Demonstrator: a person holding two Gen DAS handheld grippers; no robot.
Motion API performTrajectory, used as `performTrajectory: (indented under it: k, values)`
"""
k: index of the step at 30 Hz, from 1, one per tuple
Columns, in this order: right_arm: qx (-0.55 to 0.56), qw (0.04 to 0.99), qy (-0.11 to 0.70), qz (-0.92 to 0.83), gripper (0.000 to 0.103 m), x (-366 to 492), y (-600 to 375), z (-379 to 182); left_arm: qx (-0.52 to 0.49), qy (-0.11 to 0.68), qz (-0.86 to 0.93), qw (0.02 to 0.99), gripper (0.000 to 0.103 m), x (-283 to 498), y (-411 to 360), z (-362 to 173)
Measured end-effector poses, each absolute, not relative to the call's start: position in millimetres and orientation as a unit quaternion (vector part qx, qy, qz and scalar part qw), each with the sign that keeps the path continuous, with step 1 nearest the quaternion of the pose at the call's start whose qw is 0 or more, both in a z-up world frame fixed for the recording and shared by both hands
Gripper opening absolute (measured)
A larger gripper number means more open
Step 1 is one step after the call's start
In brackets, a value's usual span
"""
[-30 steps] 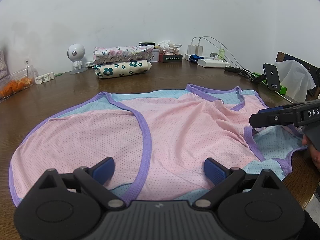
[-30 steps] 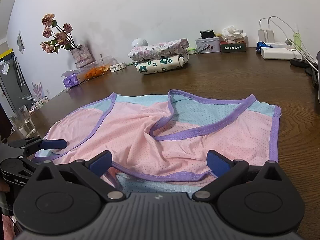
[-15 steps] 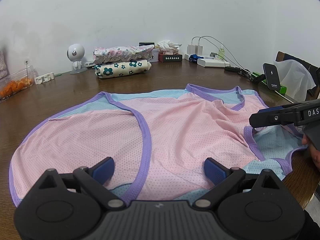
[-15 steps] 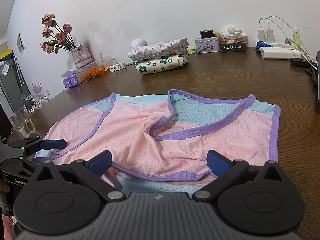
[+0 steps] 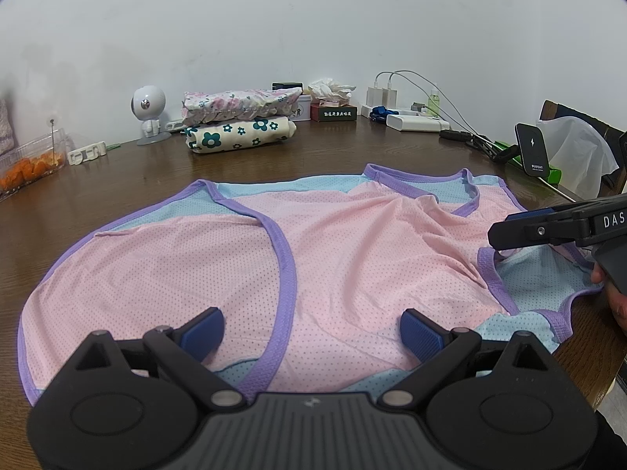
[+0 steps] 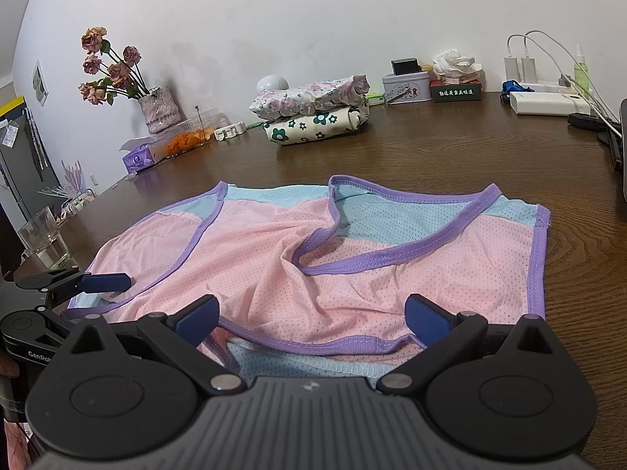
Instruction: Fold clothes
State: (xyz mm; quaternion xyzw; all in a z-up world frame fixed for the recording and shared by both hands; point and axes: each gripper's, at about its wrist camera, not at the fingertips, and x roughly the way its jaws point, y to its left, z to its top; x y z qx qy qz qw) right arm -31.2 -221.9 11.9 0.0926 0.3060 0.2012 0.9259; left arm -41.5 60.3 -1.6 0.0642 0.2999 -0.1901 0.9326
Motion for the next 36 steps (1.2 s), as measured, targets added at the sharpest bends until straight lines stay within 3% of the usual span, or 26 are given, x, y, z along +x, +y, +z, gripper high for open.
performTrajectory:
  k: [17, 25, 27, 29, 33, 36]
  values:
    - [0.091, 0.927, 0.305, 0.200, 0.103, -31.6, -221.8, 11.8, 0.056, 0.301, -0.200, 0.931, 0.100, -40.8, 63.1, -1.2]
    - [0.064, 0.929, 0.255, 0.261, 0.102, -84.3, -227.4, 22.8, -0.003, 0.297, -0.232, 0.926, 0.098, -68.5, 119.3, 8.6]
    - [0.043, 0.924, 0.259, 0.278, 0.097, -101.7, -217.0, 19.7, 0.006, 0.293, -0.232, 0.928, 0.096, -81.1, 130.6, 8.4]
    - [0.017, 0.923, 0.266, 0.279, 0.079, -115.0, -202.7, 15.5, 0.011, 0.285, -0.238, 0.928, 0.093, -91.5, 138.6, 8.2]
    - [-0.038, 0.915, 0.273, 0.295, 0.071, -126.0, -176.1, 7.0, 0.026, 0.276, -0.256, 0.926, 0.083, -103.2, 149.1, 5.2]
    - [-0.075, 0.920, 0.255, 0.289, 0.042, -132.9, -167.1, 5.1, 0.041, 0.264, -0.260, 0.928, 0.064, -104.5, 153.9, 0.6]
